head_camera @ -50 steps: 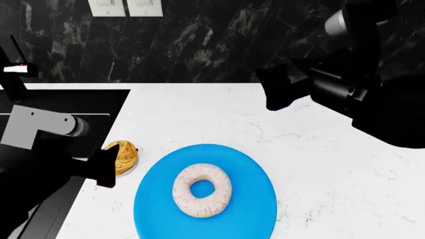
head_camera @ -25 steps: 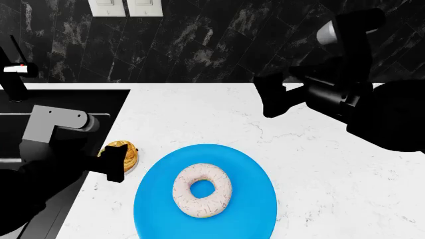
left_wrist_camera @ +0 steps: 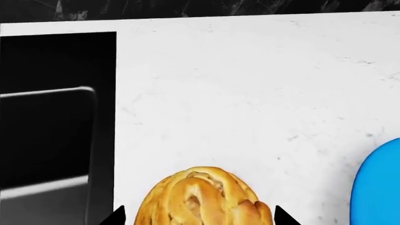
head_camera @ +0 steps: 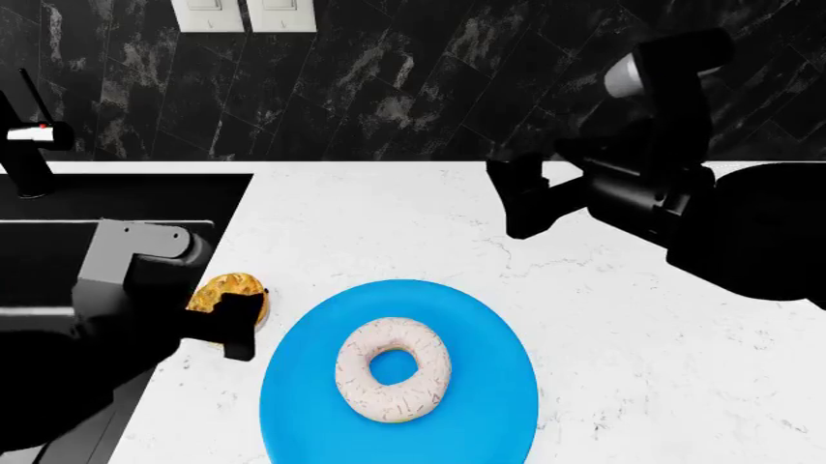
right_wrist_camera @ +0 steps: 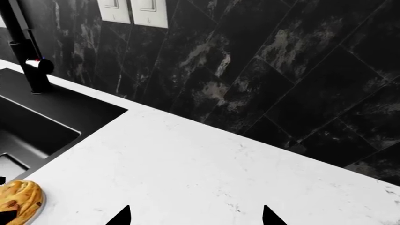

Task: Place the pastries on the plates.

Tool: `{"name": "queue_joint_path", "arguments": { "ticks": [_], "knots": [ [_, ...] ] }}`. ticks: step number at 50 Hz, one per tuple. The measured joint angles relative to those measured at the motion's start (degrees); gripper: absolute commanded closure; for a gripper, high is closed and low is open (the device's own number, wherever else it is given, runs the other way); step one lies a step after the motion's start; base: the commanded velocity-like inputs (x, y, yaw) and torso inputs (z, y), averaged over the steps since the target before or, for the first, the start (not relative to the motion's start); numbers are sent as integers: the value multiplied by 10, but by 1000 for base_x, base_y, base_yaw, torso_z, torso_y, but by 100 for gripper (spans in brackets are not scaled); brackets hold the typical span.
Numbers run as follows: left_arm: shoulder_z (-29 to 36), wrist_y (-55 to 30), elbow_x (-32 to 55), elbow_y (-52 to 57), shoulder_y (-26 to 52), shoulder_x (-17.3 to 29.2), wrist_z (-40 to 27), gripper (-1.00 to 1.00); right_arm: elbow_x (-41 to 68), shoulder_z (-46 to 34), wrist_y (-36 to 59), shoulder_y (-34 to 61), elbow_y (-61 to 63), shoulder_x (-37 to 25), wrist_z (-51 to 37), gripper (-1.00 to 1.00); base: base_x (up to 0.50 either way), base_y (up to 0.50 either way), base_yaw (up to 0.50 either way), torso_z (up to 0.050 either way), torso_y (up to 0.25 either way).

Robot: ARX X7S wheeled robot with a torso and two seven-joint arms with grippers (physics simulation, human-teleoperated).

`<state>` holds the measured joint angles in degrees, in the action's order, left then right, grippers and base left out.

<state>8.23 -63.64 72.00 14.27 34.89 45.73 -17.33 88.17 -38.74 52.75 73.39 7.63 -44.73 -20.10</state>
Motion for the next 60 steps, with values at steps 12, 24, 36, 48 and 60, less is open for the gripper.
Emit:
{"name": "queue_joint_path", "arguments": {
  "ticks": [12, 24, 36, 48, 60],
  "knots": [
    [18, 15, -25, -27, -12, -6, 27, -100, 3, 0, 0, -1, 2, 0, -1, -100, 0, 0, 0, 0, 0],
    [26, 20, -46, -28, -8, -6, 34, 100, 2, 0, -4, -5, 1, 0, 1, -100, 0, 0, 0, 0, 0],
    [14, 26, -43, -4, -2, 3, 19, 100, -3, 2, -13, -12, 2, -2, 2, -100, 0, 0, 0, 0, 0],
    [2, 21, -35, 36, 34, 19, 7, 100, -16, 12, -47, -42, 21, -9, -9, -100, 0, 0, 0, 0, 0],
    [4, 6, -21, 55, 84, 19, 1, 100, -45, 26, -94, -84, 55, -22, -24, -100, 0, 0, 0, 0, 0]
  ]
}}
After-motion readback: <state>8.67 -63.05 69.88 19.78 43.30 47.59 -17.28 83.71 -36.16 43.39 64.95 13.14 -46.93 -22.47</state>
